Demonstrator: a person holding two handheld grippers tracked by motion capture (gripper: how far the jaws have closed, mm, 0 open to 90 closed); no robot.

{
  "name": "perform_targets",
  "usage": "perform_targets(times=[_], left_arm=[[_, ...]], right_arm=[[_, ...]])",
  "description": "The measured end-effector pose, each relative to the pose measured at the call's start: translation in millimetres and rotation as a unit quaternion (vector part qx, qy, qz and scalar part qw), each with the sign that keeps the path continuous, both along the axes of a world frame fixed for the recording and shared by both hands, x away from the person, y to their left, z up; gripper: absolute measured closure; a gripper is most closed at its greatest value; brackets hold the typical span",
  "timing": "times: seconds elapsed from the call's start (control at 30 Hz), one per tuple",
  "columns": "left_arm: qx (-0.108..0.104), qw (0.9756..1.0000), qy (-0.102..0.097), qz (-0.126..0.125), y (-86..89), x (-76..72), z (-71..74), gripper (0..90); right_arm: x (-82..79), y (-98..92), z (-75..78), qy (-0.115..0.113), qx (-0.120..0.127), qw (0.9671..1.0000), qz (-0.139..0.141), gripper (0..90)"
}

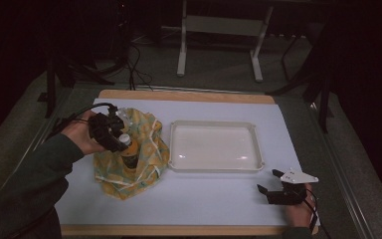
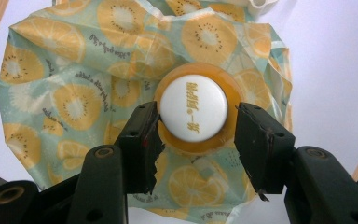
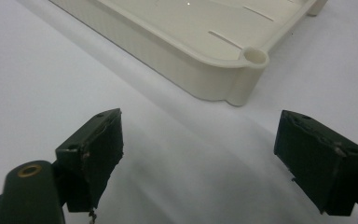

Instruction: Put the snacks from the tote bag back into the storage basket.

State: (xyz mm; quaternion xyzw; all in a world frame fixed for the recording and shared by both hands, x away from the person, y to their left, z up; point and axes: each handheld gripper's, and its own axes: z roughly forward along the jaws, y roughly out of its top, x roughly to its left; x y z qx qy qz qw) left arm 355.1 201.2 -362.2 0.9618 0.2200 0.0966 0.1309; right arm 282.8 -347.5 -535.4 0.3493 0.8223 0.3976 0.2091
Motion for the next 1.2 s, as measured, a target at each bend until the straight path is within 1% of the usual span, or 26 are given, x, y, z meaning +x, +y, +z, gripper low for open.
perform_targets(times=[0.07,0.13,0.23,0.33,0.47,0.53,0.67,0.73,0.77,1.1,1.13,1.2], left_arm=[[-0.004,1.0000,0.003,0.002,-0.5,0.7,-0.6,51.5],[-0.001,1.0000,0.009,0.001,-2.5,3.1,-0.8,52.4],[0.005,0.9999,0.011,0.003,-3.9,4.5,-0.6,55.4],[0.006,0.9999,0.014,0.006,-4.2,5.8,-0.1,57.3],[0.003,0.9998,0.016,0.007,-4.5,6.8,-0.5,56.4],[0.007,0.9998,0.019,0.007,-6.0,8.4,-2.2,55.4],[-0.001,0.9996,0.028,0.009,-7.3,10.7,-3.5,54.8],[-0.007,0.9994,0.032,0.011,-6.5,11.5,-2.1,56.9],[-0.006,0.9994,0.032,0.013,-6.4,11.6,-1.8,58.2],[0.002,0.9992,0.037,0.015,-8.0,12.7,-0.7,58.9],[0.011,0.9992,0.037,0.012,-11.2,12.0,0.6,59.0],[0.012,0.9992,0.036,0.012,-12.0,11.9,1.0,59.0]], right_arm=[[0.0,0.0,0.0,0.000,0.000,1.0000,0.000,15.1],[0.0,0.0,0.0,0.000,0.000,1.0000,0.000,15.2],[0.0,-0.1,0.0,0.000,0.001,1.0000,0.000,15.1],[0.1,-0.1,0.0,0.000,0.000,1.0000,0.000,15.1],[0.0,0.1,0.0,0.000,-0.001,1.0000,0.000,15.1],[0.1,0.1,0.0,0.000,-0.001,1.0000,0.000,15.1],[0.2,0.1,-0.1,0.000,-0.001,1.0000,0.000,15.2],[0.1,0.2,-0.1,0.000,-0.001,1.0000,0.000,15.1],[0.2,0.2,-0.1,0.001,-0.001,1.0000,0.000,15.1],[0.3,0.2,-0.1,0.001,-0.001,1.0000,0.001,15.1],[0.4,0.1,-0.1,0.002,-0.001,1.0000,0.001,15.1],[0.4,0.2,-0.1,0.002,-0.001,1.0000,0.001,15.1]])
